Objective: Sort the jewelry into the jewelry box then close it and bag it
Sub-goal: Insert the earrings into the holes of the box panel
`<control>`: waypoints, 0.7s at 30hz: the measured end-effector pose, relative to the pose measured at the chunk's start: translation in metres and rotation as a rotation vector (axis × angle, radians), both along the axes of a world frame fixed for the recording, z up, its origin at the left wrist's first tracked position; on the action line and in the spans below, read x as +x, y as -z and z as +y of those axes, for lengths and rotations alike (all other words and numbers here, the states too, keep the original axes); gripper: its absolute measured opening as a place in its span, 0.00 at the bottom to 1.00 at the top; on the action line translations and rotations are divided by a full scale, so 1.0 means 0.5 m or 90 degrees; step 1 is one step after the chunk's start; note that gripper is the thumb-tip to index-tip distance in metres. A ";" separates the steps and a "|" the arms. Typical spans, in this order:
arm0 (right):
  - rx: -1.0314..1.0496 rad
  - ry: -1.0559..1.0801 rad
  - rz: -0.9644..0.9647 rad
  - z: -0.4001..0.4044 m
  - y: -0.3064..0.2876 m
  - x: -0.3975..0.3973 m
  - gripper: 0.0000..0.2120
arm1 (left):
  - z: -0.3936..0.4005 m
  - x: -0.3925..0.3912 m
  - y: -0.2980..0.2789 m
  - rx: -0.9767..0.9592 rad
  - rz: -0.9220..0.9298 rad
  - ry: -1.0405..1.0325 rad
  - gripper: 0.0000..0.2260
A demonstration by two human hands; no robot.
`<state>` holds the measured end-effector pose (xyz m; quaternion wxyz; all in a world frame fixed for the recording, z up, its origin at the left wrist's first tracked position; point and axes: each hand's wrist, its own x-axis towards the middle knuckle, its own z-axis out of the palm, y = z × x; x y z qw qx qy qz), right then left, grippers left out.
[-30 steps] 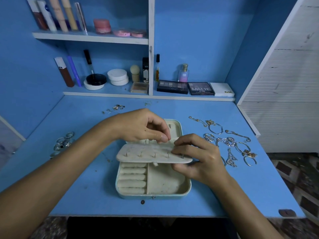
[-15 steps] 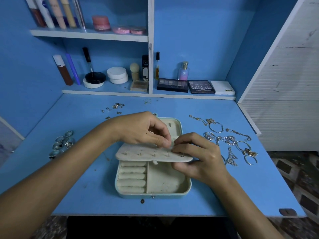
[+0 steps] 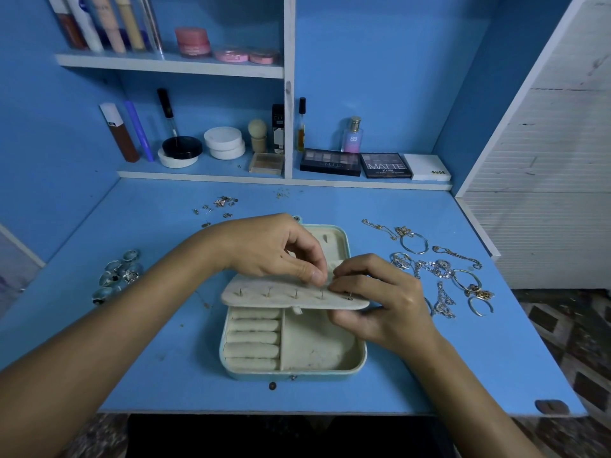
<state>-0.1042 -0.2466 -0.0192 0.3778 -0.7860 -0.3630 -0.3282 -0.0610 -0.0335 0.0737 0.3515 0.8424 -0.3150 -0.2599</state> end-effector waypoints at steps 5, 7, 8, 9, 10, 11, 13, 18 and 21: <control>-0.001 0.001 0.000 -0.001 0.000 0.000 0.05 | -0.001 0.000 0.001 -0.006 -0.009 0.000 0.02; 0.001 -0.001 0.004 -0.001 0.001 0.000 0.05 | 0.000 0.000 0.001 -0.005 -0.013 0.000 0.02; 0.003 -0.002 0.006 -0.001 0.001 0.001 0.04 | 0.000 0.000 0.001 -0.006 -0.012 0.001 0.02; 0.003 -0.003 0.007 -0.001 0.001 0.001 0.04 | -0.001 0.000 0.001 -0.006 -0.010 0.002 0.02; 0.003 -0.004 0.007 -0.001 0.001 0.001 0.04 | -0.001 0.000 0.000 -0.005 -0.010 0.003 0.03; 0.002 -0.003 0.006 -0.001 0.002 0.001 0.04 | -0.001 0.000 0.000 -0.005 -0.010 0.004 0.03; 0.002 -0.001 0.005 0.000 0.002 0.001 0.05 | -0.002 0.001 -0.001 -0.006 -0.009 0.007 0.03; 0.003 0.003 0.008 -0.001 0.000 0.000 0.05 | -0.002 0.001 -0.001 -0.011 -0.004 0.009 0.03; 0.004 0.003 0.011 -0.001 0.000 -0.001 0.05 | -0.004 0.002 -0.002 -0.008 -0.003 0.013 0.03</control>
